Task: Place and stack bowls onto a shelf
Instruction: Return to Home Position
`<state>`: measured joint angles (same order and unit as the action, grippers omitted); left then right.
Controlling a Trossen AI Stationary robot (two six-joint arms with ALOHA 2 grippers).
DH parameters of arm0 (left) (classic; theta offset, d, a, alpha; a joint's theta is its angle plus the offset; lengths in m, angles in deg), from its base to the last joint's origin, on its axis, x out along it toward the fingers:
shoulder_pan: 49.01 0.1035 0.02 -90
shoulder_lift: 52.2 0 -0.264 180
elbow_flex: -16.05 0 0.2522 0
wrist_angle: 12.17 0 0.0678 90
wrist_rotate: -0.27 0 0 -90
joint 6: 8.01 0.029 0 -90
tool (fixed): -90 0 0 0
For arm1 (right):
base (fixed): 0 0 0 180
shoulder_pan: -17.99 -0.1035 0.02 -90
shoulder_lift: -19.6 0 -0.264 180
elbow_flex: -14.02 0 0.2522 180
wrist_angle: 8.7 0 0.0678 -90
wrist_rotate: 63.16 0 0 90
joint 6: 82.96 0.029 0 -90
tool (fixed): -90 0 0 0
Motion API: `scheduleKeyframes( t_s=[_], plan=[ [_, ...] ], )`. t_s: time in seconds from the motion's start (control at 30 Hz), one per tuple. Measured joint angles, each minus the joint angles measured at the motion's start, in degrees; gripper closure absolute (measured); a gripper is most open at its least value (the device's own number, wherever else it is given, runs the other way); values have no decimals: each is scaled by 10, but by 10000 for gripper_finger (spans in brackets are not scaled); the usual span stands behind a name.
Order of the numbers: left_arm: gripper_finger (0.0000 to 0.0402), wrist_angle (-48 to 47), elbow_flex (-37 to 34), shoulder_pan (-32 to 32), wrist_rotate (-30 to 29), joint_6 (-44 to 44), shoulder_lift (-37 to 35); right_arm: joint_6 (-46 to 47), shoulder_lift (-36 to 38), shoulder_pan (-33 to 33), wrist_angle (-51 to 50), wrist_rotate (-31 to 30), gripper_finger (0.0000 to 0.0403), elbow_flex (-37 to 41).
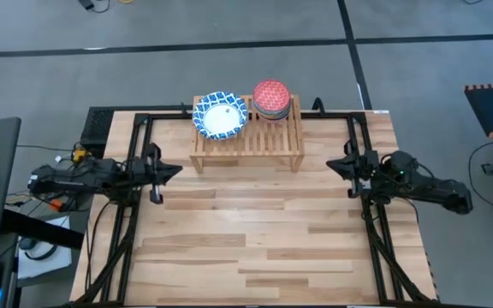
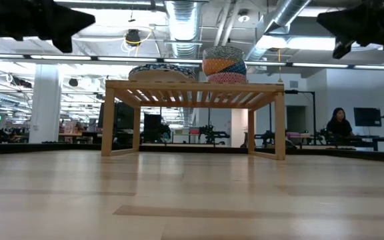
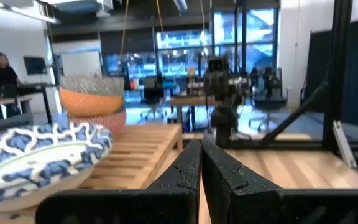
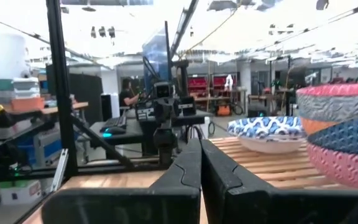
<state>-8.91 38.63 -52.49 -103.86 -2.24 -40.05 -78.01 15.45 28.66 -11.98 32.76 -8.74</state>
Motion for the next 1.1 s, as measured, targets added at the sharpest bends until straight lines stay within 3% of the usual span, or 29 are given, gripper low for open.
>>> scheduleKeyframes(
  t_s=[0.1, 0.2, 0.33, 0.53, 0.93, 1.1],
  plan=[
    [401, -49, 0, 0, 2, 0, -47, -2, 42, 13, -38, 2, 382, 0],
    [401, -109, 0, 0, 15, -3, -87, -6, 40, 20, -53, 12, 382, 1],
    [401, -112, -26, -2, 54, 0, -120, 20, 40, 28, -18, 30, 382, 19],
    [401, -32, -82, -3, 49, -25, -117, 94, 40, 13, 66, 41, 382, 83],
    [402, -80, -82, -36, 39, -49, -118, 47, 40, -73, -69, 59, 377, 85],
    [401, -110, -83, -44, 27, -29, -118, 26, 39, -88, -60, 18, 376, 86]
  ],
)
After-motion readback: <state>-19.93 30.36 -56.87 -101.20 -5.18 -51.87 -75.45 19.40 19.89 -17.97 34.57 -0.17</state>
